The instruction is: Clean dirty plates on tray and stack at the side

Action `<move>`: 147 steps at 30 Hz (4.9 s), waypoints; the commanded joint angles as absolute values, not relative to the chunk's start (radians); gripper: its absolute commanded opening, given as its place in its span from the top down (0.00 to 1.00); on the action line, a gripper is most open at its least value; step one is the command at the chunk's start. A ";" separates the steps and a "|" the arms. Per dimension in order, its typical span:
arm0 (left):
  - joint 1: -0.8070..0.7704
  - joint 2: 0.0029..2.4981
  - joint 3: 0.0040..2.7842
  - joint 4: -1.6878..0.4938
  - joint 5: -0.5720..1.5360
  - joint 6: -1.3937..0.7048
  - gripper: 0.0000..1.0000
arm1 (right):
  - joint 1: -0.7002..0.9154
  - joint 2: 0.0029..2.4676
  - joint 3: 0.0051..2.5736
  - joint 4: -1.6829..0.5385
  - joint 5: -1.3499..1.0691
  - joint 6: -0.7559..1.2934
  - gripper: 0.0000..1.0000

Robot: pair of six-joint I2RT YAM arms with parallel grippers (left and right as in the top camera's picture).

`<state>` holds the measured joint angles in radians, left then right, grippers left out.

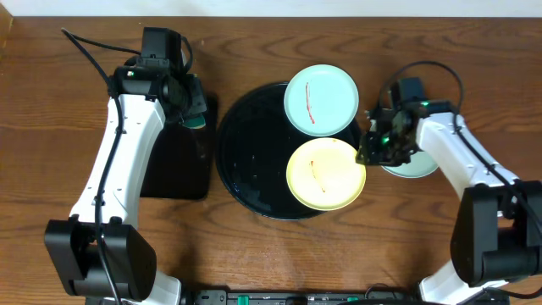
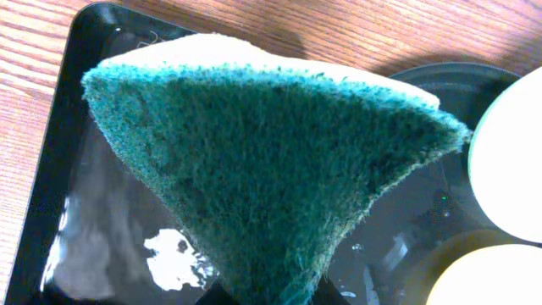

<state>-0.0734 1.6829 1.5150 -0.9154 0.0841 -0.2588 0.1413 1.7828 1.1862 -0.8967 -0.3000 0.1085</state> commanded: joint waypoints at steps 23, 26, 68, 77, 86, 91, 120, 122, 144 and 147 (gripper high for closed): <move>-0.068 1.674 1.509 -0.910 0.091 -0.261 0.92 | 0.301 1.767 1.082 -0.799 -0.237 0.240 0.99; -0.068 1.674 1.509 -0.909 0.091 -0.261 0.92 | 0.339 1.767 1.087 -0.774 -0.237 0.240 0.99; -0.073 1.687 1.509 -0.906 0.098 -0.260 0.92 | 0.593 1.869 1.100 -0.570 -0.184 0.745 0.73; -0.144 1.707 1.509 -0.930 0.098 -0.203 0.92 | 0.583 1.884 1.100 -0.569 -0.207 0.752 0.99; -0.256 1.816 1.509 -0.918 0.173 -0.168 0.92 | 0.583 1.884 1.100 -0.585 -0.217 0.746 0.99; -0.297 1.903 1.509 -0.891 0.269 -0.169 0.92 | 0.582 1.884 1.100 -0.590 -0.222 0.743 0.99; -0.327 2.094 1.509 -0.642 0.481 -0.252 0.93 | 0.582 1.884 1.100 -0.587 -0.221 0.743 0.99; -0.327 2.112 1.509 -0.614 0.483 -0.284 0.93 | 0.582 1.884 1.100 -0.587 -0.221 0.743 0.99; -0.340 2.127 1.509 -0.542 0.617 -0.364 0.92 | 0.582 1.884 1.100 -0.583 -0.221 0.728 0.99; -0.345 2.127 1.509 -0.568 0.616 -0.364 0.93 | 0.582 1.884 1.100 -0.583 -0.221 0.728 0.99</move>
<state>-0.3370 2.1204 1.5131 -0.5560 0.5991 -0.3634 0.5812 1.8633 1.0966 -0.5797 -0.2211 0.7418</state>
